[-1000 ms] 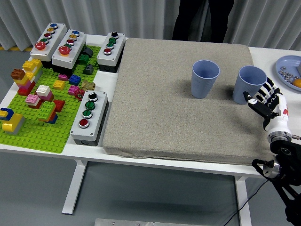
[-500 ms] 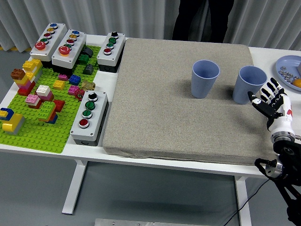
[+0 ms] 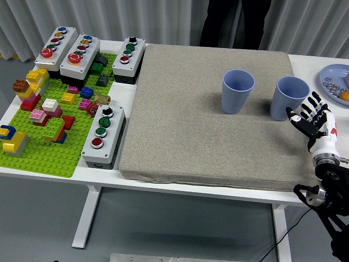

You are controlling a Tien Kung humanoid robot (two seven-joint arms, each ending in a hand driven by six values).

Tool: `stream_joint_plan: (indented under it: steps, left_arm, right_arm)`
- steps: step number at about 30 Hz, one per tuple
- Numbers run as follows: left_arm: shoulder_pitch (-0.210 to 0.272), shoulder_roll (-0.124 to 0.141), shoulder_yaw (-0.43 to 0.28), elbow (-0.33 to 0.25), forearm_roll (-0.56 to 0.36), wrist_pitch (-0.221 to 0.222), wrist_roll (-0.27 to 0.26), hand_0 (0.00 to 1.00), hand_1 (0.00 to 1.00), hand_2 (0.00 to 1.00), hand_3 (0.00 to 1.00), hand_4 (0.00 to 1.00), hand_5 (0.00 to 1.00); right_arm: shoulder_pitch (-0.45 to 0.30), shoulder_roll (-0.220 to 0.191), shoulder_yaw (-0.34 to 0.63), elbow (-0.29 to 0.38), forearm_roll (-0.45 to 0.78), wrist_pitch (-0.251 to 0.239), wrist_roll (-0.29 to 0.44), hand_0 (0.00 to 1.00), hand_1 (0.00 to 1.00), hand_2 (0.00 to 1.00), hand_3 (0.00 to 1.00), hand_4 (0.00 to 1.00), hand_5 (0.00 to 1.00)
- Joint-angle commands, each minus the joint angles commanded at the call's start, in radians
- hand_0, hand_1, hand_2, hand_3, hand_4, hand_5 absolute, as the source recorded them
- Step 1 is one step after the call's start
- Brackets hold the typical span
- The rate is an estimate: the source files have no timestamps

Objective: Pick cup pour cup place

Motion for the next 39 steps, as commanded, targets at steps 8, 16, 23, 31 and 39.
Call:
stream_joint_plan:
  steps: [8,16,23,31,39]
  left_arm:
    - [-0.001,-0.001,0.002,0.0,-0.001,0.0,0.0,0.769,0.793,0.842,0.751,0.511,0.959]
    - [-0.002,-0.001,0.003,0.0,0.0,-0.001,0.0,0.77,0.792,0.842,0.751,0.511,0.959]
    - [-0.002,-0.001,0.001,0.0,0.003,-0.001,0.001,0.77,0.792,0.842,0.751,0.512,0.96]
    - [0.001,0.0,0.004,0.0,0.002,-0.002,0.001,0.77,0.793,0.842,0.751,0.513,0.961]
    - [-0.003,-0.002,0.016,0.0,-0.01,-0.002,-0.002,0.77,0.792,0.842,0.751,0.512,0.961]
  right_arm:
    - [-0.001,0.002,-0.002,-0.012,0.003,0.002,0.003,0.876,0.828,0.911,0.889,0.832,0.284]
    - [0.002,0.004,-0.011,-0.022,0.005,0.005,0.006,0.876,0.829,0.911,0.889,0.831,0.285]
    - [0.012,0.007,-0.017,-0.039,0.006,0.008,0.008,0.875,0.829,0.912,0.889,0.829,0.286]
    - [0.022,0.01,-0.025,-0.048,0.008,0.007,0.008,0.873,0.829,0.912,0.889,0.829,0.286]
    - [0.033,0.011,-0.029,-0.062,0.01,0.01,0.009,0.873,0.829,0.911,0.887,0.825,0.29]
